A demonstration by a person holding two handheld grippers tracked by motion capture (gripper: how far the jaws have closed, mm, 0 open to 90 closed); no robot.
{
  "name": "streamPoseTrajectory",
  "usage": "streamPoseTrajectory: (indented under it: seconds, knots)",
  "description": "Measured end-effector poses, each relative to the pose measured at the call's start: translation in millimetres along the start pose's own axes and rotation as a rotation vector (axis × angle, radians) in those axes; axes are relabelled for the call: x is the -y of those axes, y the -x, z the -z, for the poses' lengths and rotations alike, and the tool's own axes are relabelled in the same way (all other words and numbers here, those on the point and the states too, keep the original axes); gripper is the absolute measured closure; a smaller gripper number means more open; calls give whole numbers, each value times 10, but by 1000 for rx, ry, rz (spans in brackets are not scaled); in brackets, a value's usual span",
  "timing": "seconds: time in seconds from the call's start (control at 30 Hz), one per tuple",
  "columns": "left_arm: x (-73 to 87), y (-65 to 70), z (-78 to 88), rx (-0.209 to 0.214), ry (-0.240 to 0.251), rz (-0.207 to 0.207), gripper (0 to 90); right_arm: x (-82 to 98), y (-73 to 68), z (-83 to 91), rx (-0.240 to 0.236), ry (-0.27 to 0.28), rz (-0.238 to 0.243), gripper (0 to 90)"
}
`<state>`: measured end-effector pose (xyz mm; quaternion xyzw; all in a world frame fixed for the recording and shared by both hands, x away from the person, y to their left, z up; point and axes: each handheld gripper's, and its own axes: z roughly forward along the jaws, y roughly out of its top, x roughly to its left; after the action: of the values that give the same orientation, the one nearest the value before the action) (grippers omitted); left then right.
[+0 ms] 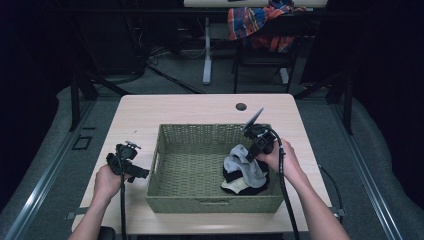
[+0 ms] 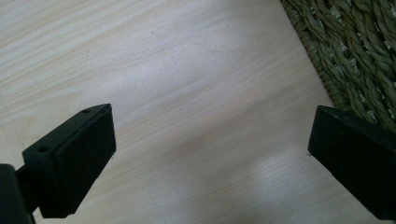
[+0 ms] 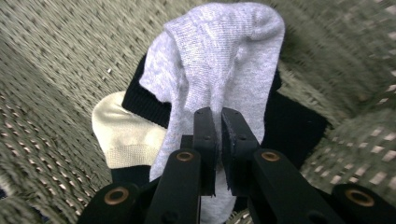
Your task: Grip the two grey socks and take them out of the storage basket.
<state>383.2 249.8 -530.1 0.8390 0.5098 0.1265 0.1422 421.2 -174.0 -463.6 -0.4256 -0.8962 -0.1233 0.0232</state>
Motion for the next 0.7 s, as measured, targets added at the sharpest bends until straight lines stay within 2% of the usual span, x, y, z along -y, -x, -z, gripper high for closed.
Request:
streamPoseTrajectory:
  seconds: [0.07, 0.23, 0.27, 0.37, 0.43, 0.6, 0.7]
  knots:
    - [-1, 0, -1, 0, 0, 0, 10, 14, -5, 56, -3, 37, -6, 855]
    - [0, 0, -1, 0, 0, 0, 10, 20, -56, 191, 12, 69, 3, 855]
    - [0, 0, -1, 0, 0, 0, 10, 25, -68, 199, 7, 90, -2, 855]
    - [0, -1, 1, 0, 1, -1, 10, 20, -74, 259, 22, 77, 27, 855]
    - [0, -1, 0, -1, 1, -1, 10, 29, -89, 310, 12, 97, 22, 855]
    - [-1, 1, 0, -1, 1, -2, 10, 45, -70, 356, 19, 106, 21, 855]
    - [-1, 0, -1, -1, 0, -1, 10, 68, -75, 442, 14, 135, 7, 855]
